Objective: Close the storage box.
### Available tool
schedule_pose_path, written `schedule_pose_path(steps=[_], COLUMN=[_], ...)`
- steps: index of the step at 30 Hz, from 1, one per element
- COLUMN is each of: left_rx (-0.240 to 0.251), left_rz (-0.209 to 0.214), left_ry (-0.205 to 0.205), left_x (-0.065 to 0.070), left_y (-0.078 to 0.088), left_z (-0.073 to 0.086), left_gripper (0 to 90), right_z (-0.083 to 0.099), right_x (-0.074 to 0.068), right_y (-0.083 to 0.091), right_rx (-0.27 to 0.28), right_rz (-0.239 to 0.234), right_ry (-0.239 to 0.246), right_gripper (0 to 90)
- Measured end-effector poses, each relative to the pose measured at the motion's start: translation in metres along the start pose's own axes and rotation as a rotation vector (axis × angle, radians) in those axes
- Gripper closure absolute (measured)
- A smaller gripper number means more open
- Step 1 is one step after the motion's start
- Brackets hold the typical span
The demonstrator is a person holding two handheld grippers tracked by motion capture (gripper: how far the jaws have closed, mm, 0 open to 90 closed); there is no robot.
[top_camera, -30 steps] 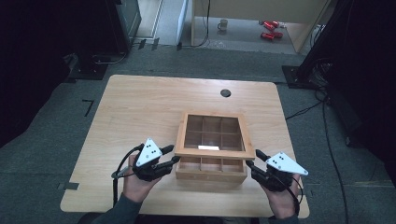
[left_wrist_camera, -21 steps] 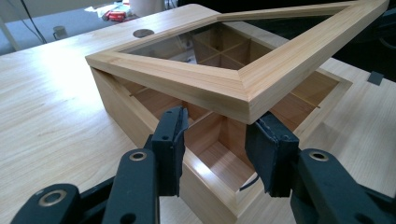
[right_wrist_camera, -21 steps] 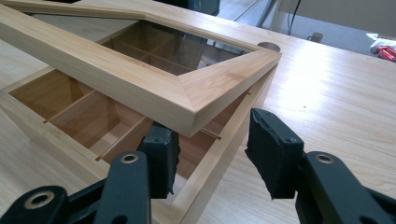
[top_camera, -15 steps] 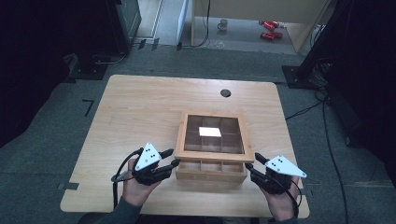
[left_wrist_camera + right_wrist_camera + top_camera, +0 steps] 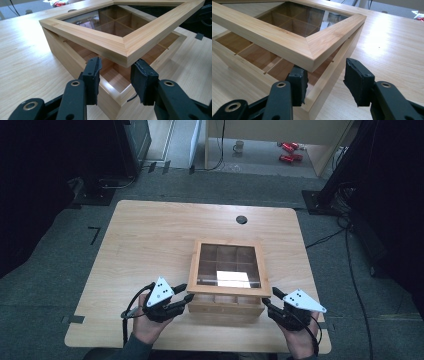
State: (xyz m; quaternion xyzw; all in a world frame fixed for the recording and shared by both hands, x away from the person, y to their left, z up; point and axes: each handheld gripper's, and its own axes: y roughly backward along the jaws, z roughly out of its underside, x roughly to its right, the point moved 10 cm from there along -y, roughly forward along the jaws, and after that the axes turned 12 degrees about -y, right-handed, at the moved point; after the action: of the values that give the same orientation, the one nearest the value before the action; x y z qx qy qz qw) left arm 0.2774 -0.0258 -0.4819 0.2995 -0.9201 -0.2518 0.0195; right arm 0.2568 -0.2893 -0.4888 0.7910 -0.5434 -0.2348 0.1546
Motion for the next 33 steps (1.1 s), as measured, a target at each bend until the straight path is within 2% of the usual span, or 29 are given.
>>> schedule_pose_path(steps=[33], left_rx=[-0.048], left_rz=[0.003], left_ry=[0.001], left_x=[0.010], left_y=[-0.010], left_z=[0.022], left_gripper=[60.2], right_z=[0.025], right_x=[0.006], right_y=[-0.003], right_rx=[-0.061], right_rz=[0.013], right_ry=[-0.011], right_gripper=[51.3])
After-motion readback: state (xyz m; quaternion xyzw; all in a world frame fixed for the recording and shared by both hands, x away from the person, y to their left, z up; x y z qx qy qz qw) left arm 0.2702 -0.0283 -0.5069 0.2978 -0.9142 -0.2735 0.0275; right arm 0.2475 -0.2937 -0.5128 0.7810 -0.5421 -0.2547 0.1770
